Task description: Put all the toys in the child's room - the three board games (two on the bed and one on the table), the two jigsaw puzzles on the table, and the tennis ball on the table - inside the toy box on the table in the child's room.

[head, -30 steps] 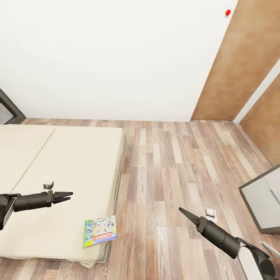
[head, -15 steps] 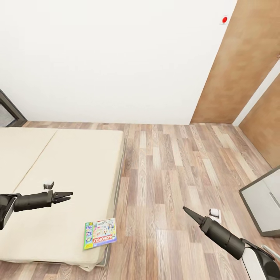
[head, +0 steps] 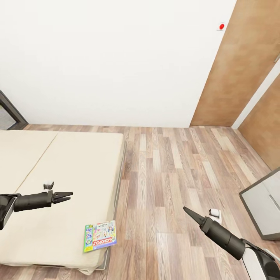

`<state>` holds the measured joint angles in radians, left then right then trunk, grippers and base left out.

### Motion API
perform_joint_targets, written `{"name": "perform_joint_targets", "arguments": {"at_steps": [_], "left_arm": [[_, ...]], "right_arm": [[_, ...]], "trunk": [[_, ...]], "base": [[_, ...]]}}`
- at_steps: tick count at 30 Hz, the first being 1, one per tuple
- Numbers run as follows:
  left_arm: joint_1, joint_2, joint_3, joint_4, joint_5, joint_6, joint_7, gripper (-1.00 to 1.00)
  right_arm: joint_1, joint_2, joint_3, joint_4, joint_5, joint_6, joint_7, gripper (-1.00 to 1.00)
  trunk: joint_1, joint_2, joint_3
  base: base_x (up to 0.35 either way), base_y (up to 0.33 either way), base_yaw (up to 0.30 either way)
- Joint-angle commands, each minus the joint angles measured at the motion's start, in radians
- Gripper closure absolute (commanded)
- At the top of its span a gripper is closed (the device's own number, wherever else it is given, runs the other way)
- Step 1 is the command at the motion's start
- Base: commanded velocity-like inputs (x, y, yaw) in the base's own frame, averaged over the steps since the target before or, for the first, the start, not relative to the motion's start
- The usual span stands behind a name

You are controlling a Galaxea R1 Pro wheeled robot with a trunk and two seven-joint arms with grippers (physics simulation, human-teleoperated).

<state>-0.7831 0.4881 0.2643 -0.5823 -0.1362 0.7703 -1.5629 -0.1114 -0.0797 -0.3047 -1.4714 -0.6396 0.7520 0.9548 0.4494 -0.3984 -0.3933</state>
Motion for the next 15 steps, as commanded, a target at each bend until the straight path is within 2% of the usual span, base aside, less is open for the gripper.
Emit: {"name": "perform_joint_targets", "arguments": {"at_steps": [1,15], "left_arm": [[-0.001,-0.001,0.004,-0.001,-0.011,0.011,-0.008,-1.0],[-0.001,-0.002,0.004,-0.001,-0.011,0.011,-0.008,-1.0]], "right_arm": [[-0.001,0.0,-0.001,0.0,-0.003,0.006,0.001,-1.0],[-0.001,0.0,-0.001,0.0,-0.004,0.006,0.001,-1.0]], "trunk": [[0.001,-0.002,0.0],[0.001,-0.002,0.023]], "base": [[0.0,0.0,0.0],[0.0,0.0,0.0]]}}
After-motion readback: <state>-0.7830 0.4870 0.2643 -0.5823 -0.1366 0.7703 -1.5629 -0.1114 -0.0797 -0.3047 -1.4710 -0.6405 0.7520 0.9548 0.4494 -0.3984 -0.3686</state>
